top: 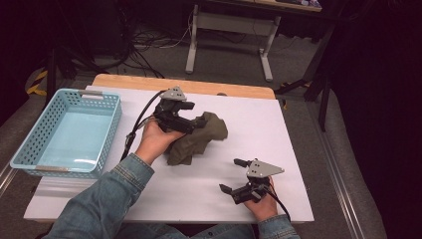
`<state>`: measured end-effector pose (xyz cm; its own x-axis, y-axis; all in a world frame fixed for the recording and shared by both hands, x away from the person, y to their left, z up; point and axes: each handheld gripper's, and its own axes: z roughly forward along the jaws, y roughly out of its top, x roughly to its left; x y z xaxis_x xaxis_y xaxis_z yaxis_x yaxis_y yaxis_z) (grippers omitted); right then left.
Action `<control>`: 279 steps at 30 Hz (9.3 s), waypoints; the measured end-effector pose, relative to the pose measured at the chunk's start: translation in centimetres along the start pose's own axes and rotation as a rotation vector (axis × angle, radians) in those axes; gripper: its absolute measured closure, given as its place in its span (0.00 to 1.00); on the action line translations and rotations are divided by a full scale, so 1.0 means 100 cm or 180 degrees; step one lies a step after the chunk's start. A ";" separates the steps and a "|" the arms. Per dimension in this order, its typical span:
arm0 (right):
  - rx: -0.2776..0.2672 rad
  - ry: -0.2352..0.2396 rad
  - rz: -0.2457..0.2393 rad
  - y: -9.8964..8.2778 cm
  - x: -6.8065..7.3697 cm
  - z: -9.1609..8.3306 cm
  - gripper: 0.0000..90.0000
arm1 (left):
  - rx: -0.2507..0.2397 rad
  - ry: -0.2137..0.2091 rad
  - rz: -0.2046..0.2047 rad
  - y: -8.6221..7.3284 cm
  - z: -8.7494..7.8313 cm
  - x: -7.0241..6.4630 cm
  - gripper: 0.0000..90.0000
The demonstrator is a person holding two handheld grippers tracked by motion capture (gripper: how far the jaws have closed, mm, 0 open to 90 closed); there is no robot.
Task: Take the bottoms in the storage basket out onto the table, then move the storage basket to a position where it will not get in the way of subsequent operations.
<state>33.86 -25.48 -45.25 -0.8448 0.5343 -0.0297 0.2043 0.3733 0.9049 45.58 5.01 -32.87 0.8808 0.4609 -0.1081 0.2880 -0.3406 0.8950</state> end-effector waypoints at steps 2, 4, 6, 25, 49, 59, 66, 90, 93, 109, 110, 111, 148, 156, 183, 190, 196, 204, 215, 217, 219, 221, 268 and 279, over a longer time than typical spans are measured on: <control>-0.0003 -0.0002 -0.0002 0.000 0.000 0.000 0.00 | -0.0018 -0.0019 0.0006 -0.001 -0.004 -0.001 0.16; -0.0031 -0.0027 -0.0014 0.000 0.001 -0.002 0.00 | -0.0051 -0.0046 0.0007 -0.004 -0.011 -0.003 0.15; -0.0061 -0.0069 -0.0021 0.000 0.001 -0.004 0.00 | -0.0069 -0.0077 0.0011 -0.009 -0.018 -0.004 0.15; -0.0195 -0.0199 0.0188 0.006 -0.011 -0.008 0.00 | 0.0076 -0.0024 -0.0091 -0.066 -0.049 -0.008 0.17; 0.0513 -0.0045 0.0092 0.078 -0.029 0.056 0.00 | 0.0317 -0.0046 -0.0158 -0.112 -0.065 -0.019 0.19; 0.0623 -0.0113 0.0184 0.095 -0.051 0.083 0.01 | 0.0315 0.0022 -0.0177 -0.117 -0.071 -0.013 0.19; 0.0746 -0.0211 0.0281 0.101 -0.077 0.101 0.01 | 0.0276 0.0082 -0.0225 -0.119 -0.078 -0.008 0.19; 0.1236 -0.0149 0.0493 0.116 -0.101 0.130 0.90 | 0.0274 0.0212 -0.0273 -0.125 -0.087 -0.006 0.20; 0.1198 -0.0243 0.0392 0.123 -0.098 0.127 0.91 | 0.0280 0.0198 -0.0274 -0.125 -0.087 -0.007 0.20; 0.0624 -0.1523 0.0953 0.126 -0.149 0.061 0.22 | 0.0379 0.0011 -0.0213 -0.126 -0.069 -0.016 0.20; 0.0635 -0.1492 0.0955 0.122 -0.147 0.059 0.21 | 0.0405 -0.0018 -0.0179 -0.125 -0.066 -0.018 0.20; 0.0631 -0.1441 0.0954 0.119 -0.144 0.057 0.20 | 0.0434 -0.0038 -0.0155 -0.125 -0.062 -0.020 0.20; 0.0446 -0.0538 0.0548 0.083 -0.044 0.002 0.09 | 0.0582 -0.0505 0.1468 -0.109 -0.009 -0.109 0.91; 0.0513 -0.0523 0.0666 0.074 -0.036 0.001 0.02 | 0.0732 -0.1014 0.1678 -0.116 0.006 -0.128 0.91; 0.0718 -0.0957 0.1040 0.047 -0.044 0.040 0.36 | 0.0582 -0.1542 0.1302 -0.118 0.007 -0.120 0.94; 0.0730 -0.0945 0.0895 0.047 -0.041 0.033 1.00 | 0.0475 -0.1409 0.1190 -0.117 -0.002 -0.109 0.93; 0.0658 -0.0962 0.0863 0.047 -0.042 0.010 1.00 | 0.0403 -0.1156 0.1080 -0.116 -0.008 -0.099 0.92; 0.0675 -0.1017 0.0906 0.035 -0.044 -0.015 1.00 | 0.0409 -0.0795 0.1032 -0.108 -0.006 -0.091 0.84; 0.0735 -0.0969 0.1065 0.017 -0.050 -0.036 1.00 | 0.0333 -0.0530 0.0677 -0.089 0.006 -0.067 0.75; 0.0762 -0.0945 0.1084 0.014 -0.051 -0.035 1.00 | 0.0319 -0.0555 0.0612 -0.084 0.012 -0.063 0.74; 0.0770 -0.0921 0.1094 0.012 -0.050 -0.035 1.00 | 0.0313 -0.0590 0.0563 -0.079 0.019 -0.060 0.73; 0.0756 -0.0898 0.1075 0.011 -0.049 -0.034 1.00 | 0.0360 -0.0583 0.0558 -0.073 0.028 -0.058 0.70; 0.0751 -0.0661 0.0837 0.018 -0.040 -0.019 1.00 | 0.1045 -0.0706 0.0623 -0.045 0.131 -0.047 0.99; 0.0839 -0.0756 0.0849 0.015 -0.043 -0.020 1.00 | 0.0915 -0.0461 0.0501 -0.050 0.076 -0.018 0.99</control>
<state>36.79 -28.74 -42.91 -0.6146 0.7861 0.0657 0.5450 0.3629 0.7558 45.43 -0.33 -40.47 0.9610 0.2705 -0.0571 0.2203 -0.6243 0.7495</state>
